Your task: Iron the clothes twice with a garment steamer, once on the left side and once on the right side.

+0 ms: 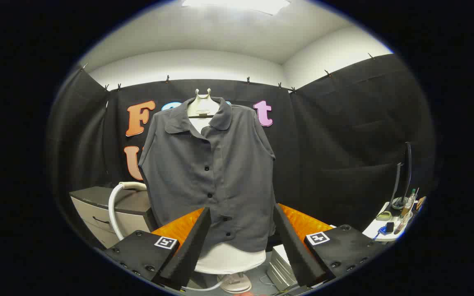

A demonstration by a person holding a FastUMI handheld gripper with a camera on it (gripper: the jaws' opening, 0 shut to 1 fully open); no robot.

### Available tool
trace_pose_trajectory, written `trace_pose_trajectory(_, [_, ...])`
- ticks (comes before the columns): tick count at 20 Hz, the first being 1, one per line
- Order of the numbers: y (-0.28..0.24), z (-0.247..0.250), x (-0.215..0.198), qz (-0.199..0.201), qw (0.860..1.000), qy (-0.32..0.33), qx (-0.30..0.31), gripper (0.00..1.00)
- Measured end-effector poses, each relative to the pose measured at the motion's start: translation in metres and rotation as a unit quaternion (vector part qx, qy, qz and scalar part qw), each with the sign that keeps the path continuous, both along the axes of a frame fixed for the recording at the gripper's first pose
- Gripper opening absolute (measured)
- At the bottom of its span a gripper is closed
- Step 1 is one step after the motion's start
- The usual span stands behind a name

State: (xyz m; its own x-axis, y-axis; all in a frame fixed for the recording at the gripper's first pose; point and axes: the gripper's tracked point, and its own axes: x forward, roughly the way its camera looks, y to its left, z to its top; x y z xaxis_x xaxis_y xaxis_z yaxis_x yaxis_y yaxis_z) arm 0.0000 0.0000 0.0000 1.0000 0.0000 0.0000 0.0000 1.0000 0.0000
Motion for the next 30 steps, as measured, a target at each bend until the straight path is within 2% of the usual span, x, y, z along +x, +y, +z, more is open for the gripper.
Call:
trace_pose_trajectory(13, [-0.017, 0.001, -0.02, -0.006, 1.0, -0.001, -0.001, 0.98])
trace_pose_trajectory(24, [0.012, -0.004, -0.024, 0.027, 1.0, 0.01, -0.008, 0.98])
trace_pose_trajectory(30, [0.053, -0.012, -0.011, 0.039, 0.999, 0.019, 0.013, 0.98])
